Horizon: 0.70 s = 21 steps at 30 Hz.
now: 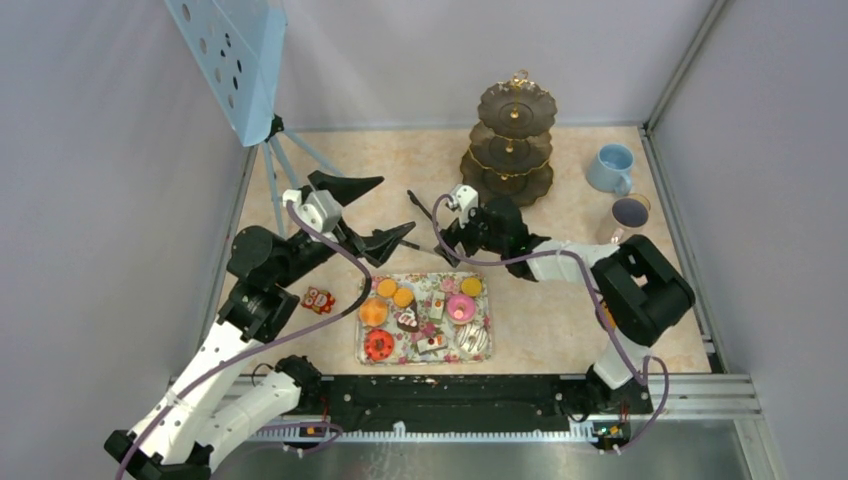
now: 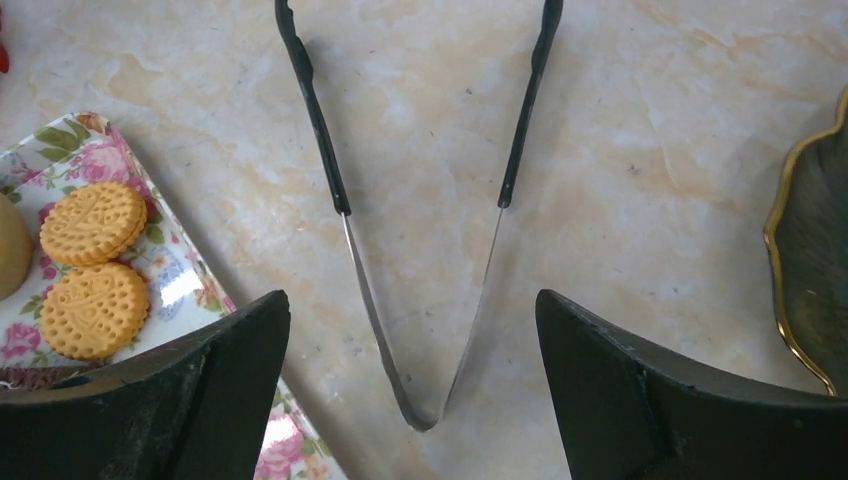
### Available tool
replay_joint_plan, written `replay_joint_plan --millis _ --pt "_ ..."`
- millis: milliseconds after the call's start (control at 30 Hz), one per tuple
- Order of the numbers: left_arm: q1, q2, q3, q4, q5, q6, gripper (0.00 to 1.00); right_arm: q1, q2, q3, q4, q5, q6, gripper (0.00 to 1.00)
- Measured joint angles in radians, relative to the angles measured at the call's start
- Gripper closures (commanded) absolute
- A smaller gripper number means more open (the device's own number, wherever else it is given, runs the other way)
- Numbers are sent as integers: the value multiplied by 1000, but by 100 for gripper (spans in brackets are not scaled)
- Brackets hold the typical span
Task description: Serve the afternoon tea
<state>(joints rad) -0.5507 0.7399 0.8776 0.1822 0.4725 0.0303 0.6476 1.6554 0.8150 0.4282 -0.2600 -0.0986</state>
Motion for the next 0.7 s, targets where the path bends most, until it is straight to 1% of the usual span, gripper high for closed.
replay_joint_plan --millis 167,300,500,700 --pt "0 -2 -3 8 -10 3 1 0 119 87 13 -45 -42 9" --pt "0 3 -3 8 -10 3 1 0 183 130 29 -76 -66 8" --pt "-1 9 -3 9 -10 4 1 0 253 156 58 -89 -82 8" --pt "-1 16 -3 9 -10 7 1 2 282 185 42 -64 -114 9"
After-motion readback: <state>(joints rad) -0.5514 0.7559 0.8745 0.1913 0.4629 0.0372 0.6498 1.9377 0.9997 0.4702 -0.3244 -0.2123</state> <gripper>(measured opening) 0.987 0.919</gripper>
